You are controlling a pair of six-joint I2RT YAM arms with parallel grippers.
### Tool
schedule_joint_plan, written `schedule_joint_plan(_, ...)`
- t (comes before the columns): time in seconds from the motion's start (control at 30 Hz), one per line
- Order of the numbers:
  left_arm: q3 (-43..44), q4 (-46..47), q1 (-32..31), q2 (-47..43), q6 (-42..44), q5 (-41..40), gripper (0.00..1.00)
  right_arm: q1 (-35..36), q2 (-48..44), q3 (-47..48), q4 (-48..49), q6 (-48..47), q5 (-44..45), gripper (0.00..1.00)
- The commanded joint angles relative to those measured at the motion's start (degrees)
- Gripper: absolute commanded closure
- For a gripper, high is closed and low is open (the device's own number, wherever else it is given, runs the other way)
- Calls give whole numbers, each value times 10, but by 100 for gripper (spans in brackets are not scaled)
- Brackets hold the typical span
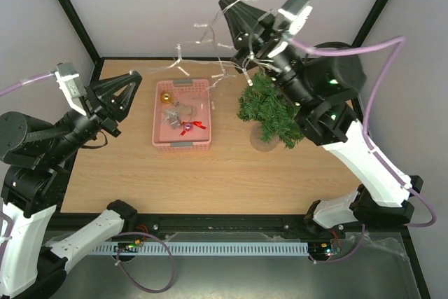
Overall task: Decorate the small christmas tree
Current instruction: Pick up the decoration item from the storage box.
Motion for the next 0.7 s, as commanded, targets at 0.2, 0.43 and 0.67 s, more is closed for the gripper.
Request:
schedule_joint_plan(0.2,-9,54,-1,-2,-4,133,95,3,14,153,67,147,-139,98)
schedule_joint_plan(0.43,-84,-27,-1,-5,47,126,67,3,-70,22,25,125,-78,98)
schedule_joint_plan(0.67,-214,-51,-1,-31,146,114,47,4,-163,-127,26,134,-72,98)
